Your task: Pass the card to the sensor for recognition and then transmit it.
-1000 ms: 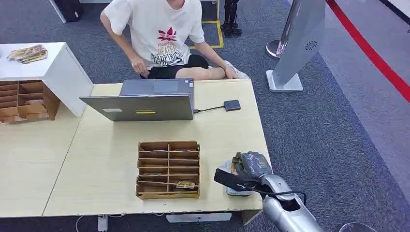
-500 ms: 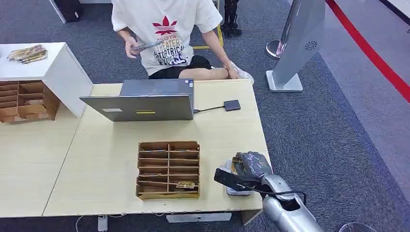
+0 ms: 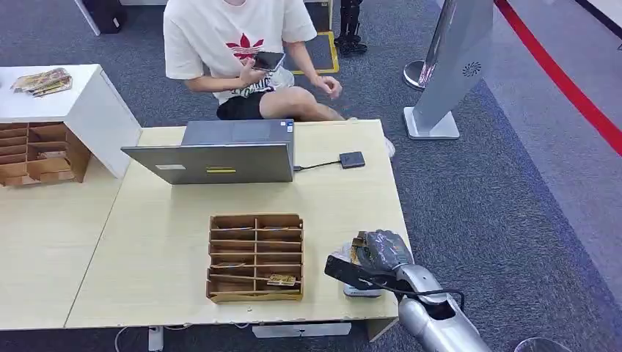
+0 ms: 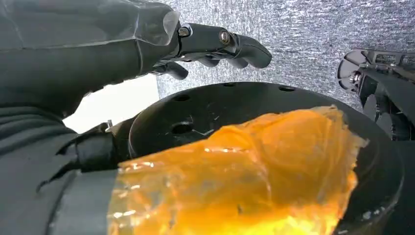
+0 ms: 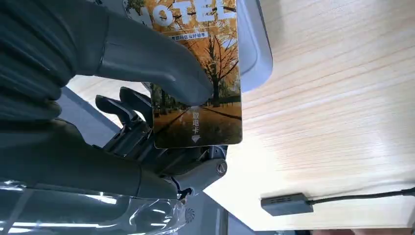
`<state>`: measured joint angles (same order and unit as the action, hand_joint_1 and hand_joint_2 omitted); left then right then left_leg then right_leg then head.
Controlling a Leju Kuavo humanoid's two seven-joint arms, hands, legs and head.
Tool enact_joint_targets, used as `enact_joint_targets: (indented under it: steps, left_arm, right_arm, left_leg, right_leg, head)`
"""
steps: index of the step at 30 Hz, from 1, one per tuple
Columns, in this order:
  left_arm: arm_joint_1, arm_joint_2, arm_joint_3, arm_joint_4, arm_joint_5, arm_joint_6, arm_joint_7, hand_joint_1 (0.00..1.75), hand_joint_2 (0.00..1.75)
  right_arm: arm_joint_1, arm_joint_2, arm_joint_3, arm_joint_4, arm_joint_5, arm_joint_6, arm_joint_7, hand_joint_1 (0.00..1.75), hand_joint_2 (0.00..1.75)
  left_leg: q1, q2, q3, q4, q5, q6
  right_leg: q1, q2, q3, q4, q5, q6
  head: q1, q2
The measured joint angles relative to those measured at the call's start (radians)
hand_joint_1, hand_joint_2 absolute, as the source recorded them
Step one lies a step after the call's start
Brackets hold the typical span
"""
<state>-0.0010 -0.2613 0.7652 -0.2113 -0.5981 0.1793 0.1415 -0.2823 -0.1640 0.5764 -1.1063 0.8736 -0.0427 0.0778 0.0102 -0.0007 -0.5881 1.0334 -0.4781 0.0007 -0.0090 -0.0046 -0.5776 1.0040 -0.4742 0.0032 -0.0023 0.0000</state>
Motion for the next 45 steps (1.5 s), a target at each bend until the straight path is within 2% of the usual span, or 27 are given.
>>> enact_joint_targets:
  steps: [45]
  left_arm:
    - [0.004, -0.006, 0.018, -0.001, 0.002, 0.006, -0.011, 0.0, 0.0]
  right_arm:
    - [-0.012, -0.003, 0.012, 0.015, -0.005, 0.0, -0.002, 1.75, 1.75]
  left_leg:
    - [0.0, 0.001, 0.001, 0.0, 0.0, 0.0]
  right_leg:
    - [0.0, 0.0, 0.001, 0.0, 0.0, 0.0]
  head:
    - [0.0, 0.0]
